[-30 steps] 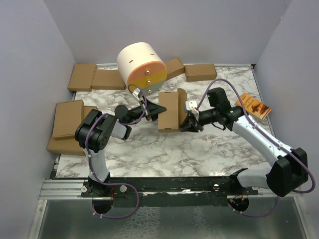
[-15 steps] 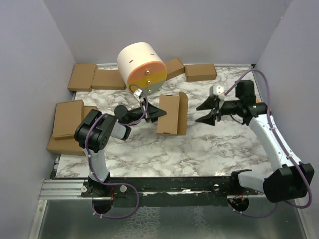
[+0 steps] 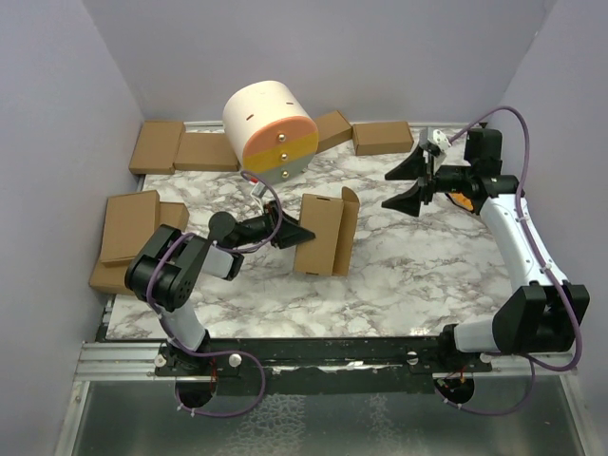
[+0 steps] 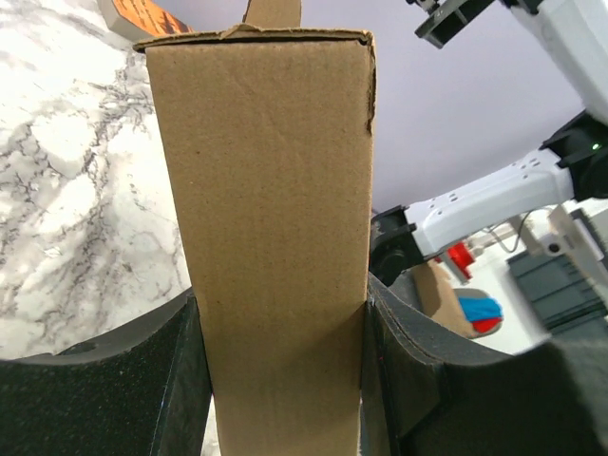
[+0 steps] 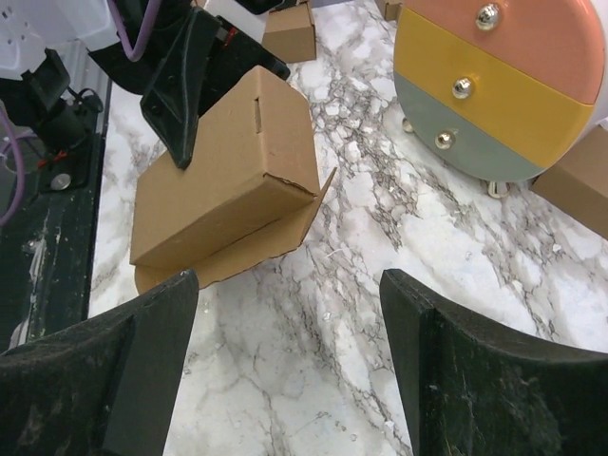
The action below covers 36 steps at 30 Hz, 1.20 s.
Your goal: Fold the paper box
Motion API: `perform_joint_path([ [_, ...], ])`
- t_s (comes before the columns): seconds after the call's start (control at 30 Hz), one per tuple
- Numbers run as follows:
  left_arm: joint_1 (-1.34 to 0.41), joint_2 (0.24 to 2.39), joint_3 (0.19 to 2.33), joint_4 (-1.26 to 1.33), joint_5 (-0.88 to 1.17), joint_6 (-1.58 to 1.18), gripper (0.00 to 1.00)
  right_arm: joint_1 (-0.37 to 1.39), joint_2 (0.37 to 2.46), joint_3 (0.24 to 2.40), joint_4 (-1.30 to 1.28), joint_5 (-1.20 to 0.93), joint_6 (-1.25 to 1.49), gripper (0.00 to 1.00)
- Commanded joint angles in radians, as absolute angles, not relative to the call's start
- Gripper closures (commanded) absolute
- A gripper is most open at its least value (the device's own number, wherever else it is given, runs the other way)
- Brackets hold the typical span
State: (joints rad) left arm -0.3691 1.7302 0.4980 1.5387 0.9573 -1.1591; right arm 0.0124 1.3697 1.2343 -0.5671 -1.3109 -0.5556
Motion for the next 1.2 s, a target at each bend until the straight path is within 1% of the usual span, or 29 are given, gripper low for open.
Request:
perform_joint_path([
  [0.0,-0.376,1.703,0.482,1.779,0.930,-1.004,0.73,0.029,1.372,1.249,-0.562,-1.363,-0.533,0.22],
  [0.1,-0.380,1.703,0.479,1.762,0.917,-0.964,0.73,0.056,1.359,1.244,-0.576,-1.343,-0.586,0.22],
  [0.17,-0.387,1.662,0.483,1.670,0.906,-0.892,0.74,0.079,1.356,1.243,-0.575,-1.299,-0.615,0.22],
  [0.23,-0.402,1.611,0.497,1.484,0.890,-0.763,0.74,0.087,1.361,1.245,-0.572,-1.266,-0.631,0.23],
  [0.37,-0.449,1.472,0.553,0.941,0.808,-0.411,0.74,0.087,1.365,1.267,-0.613,-1.266,-0.687,0.23],
  [0.4,-0.457,1.444,0.563,0.859,0.782,-0.351,0.74,0.088,1.359,1.266,-0.624,-1.284,-0.710,0.23],
  [0.57,-0.476,1.371,0.611,0.596,0.727,-0.202,0.73,0.087,1.301,1.212,-0.593,-1.342,-0.790,0.22],
  [0.7,-0.484,1.368,0.665,0.416,0.743,-0.140,0.73,0.087,1.276,1.144,-0.528,-1.276,-0.782,0.21],
  [0.8,-0.498,1.381,0.695,0.325,0.750,-0.105,0.73,0.087,1.286,1.102,-0.513,-1.291,-0.776,0.21],
  [0.9,-0.508,1.394,0.699,0.310,0.762,-0.098,0.73,0.087,1.283,1.036,-0.439,-1.310,-0.726,0.21],
  [1.17,-0.512,1.452,0.744,0.251,0.794,-0.044,0.74,0.087,1.237,0.787,0.021,-1.288,-0.430,0.22],
])
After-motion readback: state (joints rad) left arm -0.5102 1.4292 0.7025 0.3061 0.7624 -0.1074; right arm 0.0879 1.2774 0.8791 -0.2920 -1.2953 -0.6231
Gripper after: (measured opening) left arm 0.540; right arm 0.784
